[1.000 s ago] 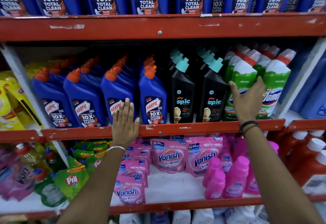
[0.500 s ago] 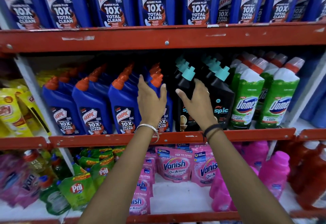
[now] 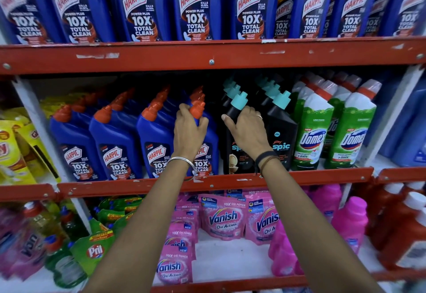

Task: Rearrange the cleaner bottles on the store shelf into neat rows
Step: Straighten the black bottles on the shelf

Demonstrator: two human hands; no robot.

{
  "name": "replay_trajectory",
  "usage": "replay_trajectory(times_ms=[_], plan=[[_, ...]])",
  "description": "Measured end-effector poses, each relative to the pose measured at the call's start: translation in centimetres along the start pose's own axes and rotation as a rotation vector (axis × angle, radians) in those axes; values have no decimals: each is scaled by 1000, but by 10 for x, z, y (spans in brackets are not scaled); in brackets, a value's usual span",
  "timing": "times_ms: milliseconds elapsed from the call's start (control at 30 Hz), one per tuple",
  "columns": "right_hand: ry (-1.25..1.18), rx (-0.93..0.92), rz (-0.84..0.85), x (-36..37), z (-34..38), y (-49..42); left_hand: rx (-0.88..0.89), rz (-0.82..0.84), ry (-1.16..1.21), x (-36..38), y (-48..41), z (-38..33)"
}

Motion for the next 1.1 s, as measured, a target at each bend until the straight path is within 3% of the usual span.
replay_trajectory(times_ms=[200, 300, 433, 500, 600, 700, 800, 900, 1100], plan=[[-65, 1, 25, -3, 2, 8, 53, 14, 43, -6, 10, -1], [-249, -12, -32, -11, -3, 19, 121, -94, -59, -12, 24, -5], [-449, -146, -400, -49, -28, 36, 333, -266, -59, -18, 45, -32], [-481, -166, -567, -71, -50, 39, 462, -224, -27, -12, 53, -58], [-419, -48, -665, -92, -92, 38, 559, -97, -31, 5, 60, -103], [-279, 131, -602, -99, -132, 35, 546, 14, 4, 22, 57, -143], [-156, 267, -436, -92, -159, 34, 470, 93, -30, 40, 47, -171], [-152, 297, -316, -78, -169, 32, 333, 182, -113, 58, 39, -180], [-123, 319, -263, -66, -172, 27, 226, 198, -318, 77, 39, -177]])
Point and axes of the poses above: each hand's wrist, its own y-axis away from the middle knuckle, its own x-axis out of the palm, z = x × y, the point moved 3 cm from there along -y, towards the middle knuckle, and after that the axes turned 11 degrees about -y, right-handed, at the moved point
